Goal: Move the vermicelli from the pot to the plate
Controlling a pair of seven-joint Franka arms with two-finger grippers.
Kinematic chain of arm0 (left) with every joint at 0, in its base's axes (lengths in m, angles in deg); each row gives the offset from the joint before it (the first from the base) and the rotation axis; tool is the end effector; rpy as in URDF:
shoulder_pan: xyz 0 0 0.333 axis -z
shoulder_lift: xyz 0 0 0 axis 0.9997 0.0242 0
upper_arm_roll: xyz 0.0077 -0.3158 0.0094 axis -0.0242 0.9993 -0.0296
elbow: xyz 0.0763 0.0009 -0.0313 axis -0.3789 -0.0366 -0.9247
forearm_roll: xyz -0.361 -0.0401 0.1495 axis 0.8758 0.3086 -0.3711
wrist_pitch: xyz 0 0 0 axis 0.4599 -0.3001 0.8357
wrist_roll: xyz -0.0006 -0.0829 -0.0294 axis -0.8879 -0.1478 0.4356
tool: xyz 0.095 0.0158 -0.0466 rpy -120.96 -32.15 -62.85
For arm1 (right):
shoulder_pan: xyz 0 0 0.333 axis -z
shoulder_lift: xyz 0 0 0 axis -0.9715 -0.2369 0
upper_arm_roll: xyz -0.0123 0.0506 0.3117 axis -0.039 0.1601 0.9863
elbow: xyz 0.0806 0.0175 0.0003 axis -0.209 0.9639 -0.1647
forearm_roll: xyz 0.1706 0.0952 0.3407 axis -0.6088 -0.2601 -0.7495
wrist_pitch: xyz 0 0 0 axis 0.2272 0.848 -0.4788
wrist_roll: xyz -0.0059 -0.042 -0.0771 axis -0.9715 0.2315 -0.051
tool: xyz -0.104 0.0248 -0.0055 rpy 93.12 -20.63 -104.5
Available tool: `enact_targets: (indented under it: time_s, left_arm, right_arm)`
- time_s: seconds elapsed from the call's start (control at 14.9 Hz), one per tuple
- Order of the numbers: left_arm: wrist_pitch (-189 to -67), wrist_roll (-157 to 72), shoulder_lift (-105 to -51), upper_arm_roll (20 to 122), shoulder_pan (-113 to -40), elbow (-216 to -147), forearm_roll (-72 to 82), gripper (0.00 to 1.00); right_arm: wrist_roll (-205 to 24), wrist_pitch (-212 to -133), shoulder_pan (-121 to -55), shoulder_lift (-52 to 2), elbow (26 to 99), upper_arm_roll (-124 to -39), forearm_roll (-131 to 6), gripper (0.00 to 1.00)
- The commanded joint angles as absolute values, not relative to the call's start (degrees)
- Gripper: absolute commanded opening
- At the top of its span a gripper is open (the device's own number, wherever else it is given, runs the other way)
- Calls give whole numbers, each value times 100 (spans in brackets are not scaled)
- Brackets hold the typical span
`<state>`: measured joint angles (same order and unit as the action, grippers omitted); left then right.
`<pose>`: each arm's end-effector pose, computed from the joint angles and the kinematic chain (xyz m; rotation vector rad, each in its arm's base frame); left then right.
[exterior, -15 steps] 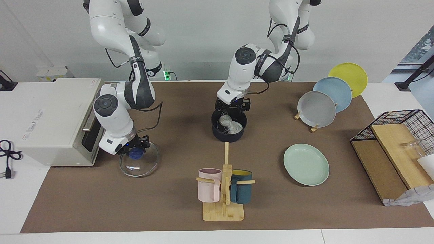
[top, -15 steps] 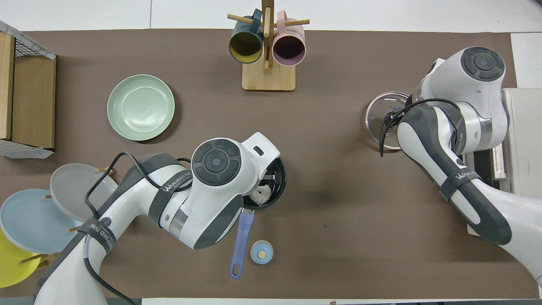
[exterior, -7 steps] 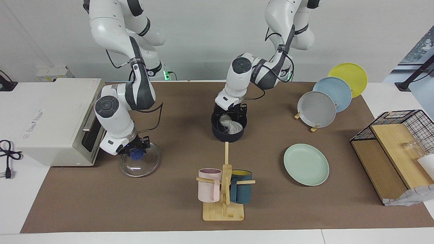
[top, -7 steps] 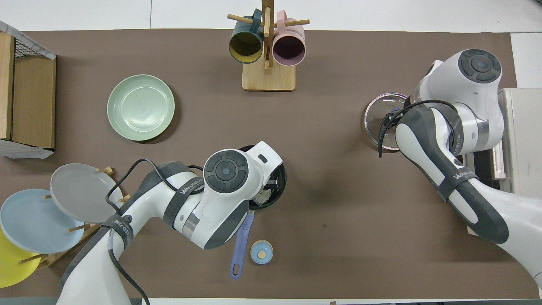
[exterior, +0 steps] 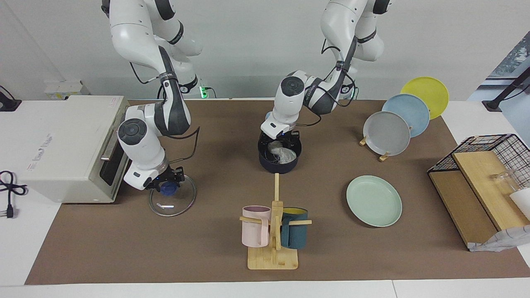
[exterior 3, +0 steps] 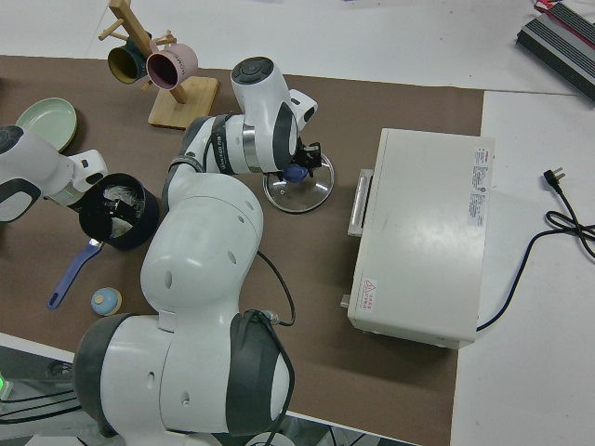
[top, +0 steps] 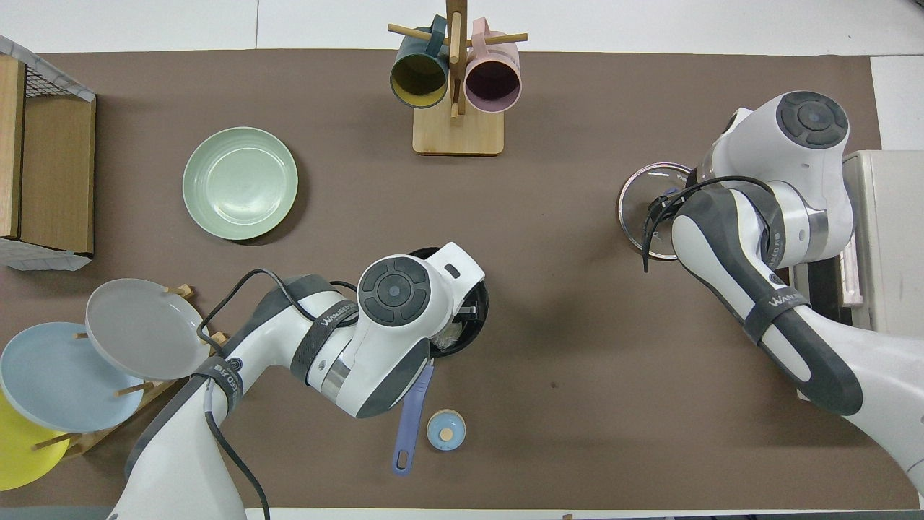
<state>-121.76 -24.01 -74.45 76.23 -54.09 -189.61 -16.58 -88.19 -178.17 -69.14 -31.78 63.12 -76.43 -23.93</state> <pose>0.4316 -0.4022 0.3276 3.0564 -0.1632 -0.0628 0.6355 0.0400 0.3268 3.0800 0.4021 -0.0736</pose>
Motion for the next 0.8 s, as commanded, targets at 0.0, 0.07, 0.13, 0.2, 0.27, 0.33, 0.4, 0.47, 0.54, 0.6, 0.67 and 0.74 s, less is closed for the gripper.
enact_targets:
  time_s: [0.0, 0.07, 0.13, 0.2, 0.27, 0.33, 0.4, 0.47, 0.54, 0.6, 0.67, 0.74]
  left_arm:
    - [-12240, -2386, -7468, 7507, -5293, -18973, -1839, 76]
    - [-12223, -2395, -7459, 7507, -5293, -18964, -1910, 53]
    - [-12205, -2395, -7459, 7507, -5301, -18955, -1954, 25]
    - [-12196, -2403, -7468, 7507, -5336, -18946, -1954, 0]
    - [-12179, -2421, -7485, 7507, -5363, -18903, -1963, 0]
    - [-12100, -2421, -7512, 7489, -5372, -18850, -1963, 0]
    - [-11917, -2439, -7538, 7480, -5381, -18719, -1963, 0]
    - [-11706, -2439, -7547, 7480, -5398, -18570, -1963, 0]
    - [-11495, -2447, -7556, 7480, -5485, -18412, -1963, 0]
    - [-11249, -2465, -7565, 7489, -5538, -18236, -1963, 0]
    - [-10986, -2474, -7591, 7489, -5548, -18051, -1963, 0]
    - [-10696, -2474, -7626, 7489, -5582, -17867, -1954, 0]
  right_arm:
    - [-8895, -17860, -6786, -3084, 6345, -7572, -2313, 100]
    - [-8904, -17834, -6777, -3041, 6319, -7563, -2322, 100]
    - [-8904, -17729, -6786, -2962, 6301, -7563, -2322, 100]
    - [-8904, -17554, -6786, -2857, 6240, -7563, -2339, 100]
    - [-8904, -17335, -6803, -2734, 6161, -7554, -2374, 100]
    - [-8904, -17063, -6803, -2620, 6039, -7554, -2400, 100]
    - [-8904, -16773, -6803, -2531, 5924, -7554, -2418, 100]
    - [-8904, -16466, -6803, -2470, 5749, -7546, -2427, 100]
    - [-8904, -16071, -6803, -2443, 5495, -7545, -2436, 100]
    - [-8887, -15623, -6812, -2425, 5205, -7545, -2445, 100]
    - [-8878, -15262, -6829, -2382, 4941, -7545, -2445, 100]
    - [-8878, -14902, -6830, -2338, 4695, -7537, -2453, 100]
